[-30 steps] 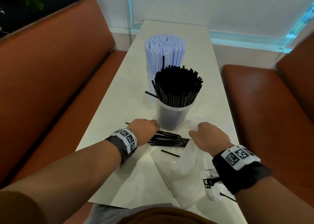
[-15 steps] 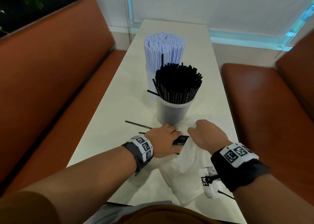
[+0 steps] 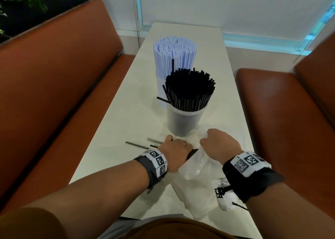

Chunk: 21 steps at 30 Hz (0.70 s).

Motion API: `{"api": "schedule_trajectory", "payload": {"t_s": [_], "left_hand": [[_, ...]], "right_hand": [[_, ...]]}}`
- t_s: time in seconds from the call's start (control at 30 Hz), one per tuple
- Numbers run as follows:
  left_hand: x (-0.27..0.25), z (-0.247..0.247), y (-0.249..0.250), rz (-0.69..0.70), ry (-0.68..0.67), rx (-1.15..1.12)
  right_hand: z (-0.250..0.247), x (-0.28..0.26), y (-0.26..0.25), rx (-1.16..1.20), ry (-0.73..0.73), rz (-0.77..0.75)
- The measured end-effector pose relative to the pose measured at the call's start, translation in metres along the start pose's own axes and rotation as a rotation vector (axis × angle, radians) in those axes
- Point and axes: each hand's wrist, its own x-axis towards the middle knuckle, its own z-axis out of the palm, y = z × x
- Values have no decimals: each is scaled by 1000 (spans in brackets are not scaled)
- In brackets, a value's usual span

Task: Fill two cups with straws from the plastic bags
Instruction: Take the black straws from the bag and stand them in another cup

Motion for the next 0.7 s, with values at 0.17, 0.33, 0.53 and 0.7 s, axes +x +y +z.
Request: {"api": "schedule_trajectory", "payload": {"t_s": [0.17,0.33,0.53,0.7], "left_hand": [[0,0,-9,-8,-10,-212],[-8,-1,-30,-42,-15,-247],[-25,-2,-58,-124,-46,-271],[-33,0,-62,-96,-36,-339]], "right_hand": [[5,2,4,15,-17,-33],[14,5,13,-24,-50,-76],[27,7,22,-64,-65,-58],[34,11,23,-80,-51,-54]]}}
